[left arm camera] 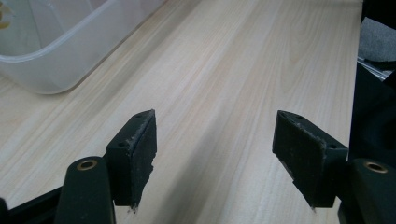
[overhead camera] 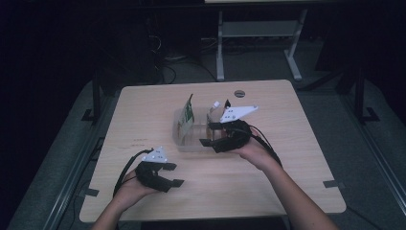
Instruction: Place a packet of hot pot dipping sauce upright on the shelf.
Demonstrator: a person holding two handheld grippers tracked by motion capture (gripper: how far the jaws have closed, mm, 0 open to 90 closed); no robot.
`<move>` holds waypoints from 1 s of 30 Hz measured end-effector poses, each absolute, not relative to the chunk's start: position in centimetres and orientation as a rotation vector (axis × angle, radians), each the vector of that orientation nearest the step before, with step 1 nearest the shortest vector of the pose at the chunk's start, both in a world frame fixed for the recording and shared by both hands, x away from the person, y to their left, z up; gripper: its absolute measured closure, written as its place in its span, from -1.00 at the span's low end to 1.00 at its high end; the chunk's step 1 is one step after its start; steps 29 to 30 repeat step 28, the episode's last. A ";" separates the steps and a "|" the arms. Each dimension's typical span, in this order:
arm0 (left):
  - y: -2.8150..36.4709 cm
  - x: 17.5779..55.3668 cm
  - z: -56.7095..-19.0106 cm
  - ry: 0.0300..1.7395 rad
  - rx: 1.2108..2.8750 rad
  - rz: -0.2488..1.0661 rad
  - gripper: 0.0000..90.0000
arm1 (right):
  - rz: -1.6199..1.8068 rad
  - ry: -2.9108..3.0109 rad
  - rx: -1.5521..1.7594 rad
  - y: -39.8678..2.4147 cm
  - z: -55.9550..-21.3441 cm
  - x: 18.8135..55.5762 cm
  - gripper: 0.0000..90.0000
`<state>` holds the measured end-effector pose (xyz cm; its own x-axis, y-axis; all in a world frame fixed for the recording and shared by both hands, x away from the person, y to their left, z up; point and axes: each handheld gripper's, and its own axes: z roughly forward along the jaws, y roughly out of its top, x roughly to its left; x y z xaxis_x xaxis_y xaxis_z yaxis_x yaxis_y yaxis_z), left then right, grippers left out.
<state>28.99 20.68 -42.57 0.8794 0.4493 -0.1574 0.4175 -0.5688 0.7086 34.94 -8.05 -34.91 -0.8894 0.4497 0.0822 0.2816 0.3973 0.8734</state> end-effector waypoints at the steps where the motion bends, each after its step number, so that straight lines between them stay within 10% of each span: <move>1: 20.6 28.9 -42.6 0.620 2.244 0.049 -0.33 | 1.499 2.485 0.648 -8.3 -35.1 34.6 -0.29; 30: 19.7 28.3 -42.8 0.567 2.276 0.036 -0.36 | 1.317 2.717 0.656 -13.1 -42.9 29.7 -0.35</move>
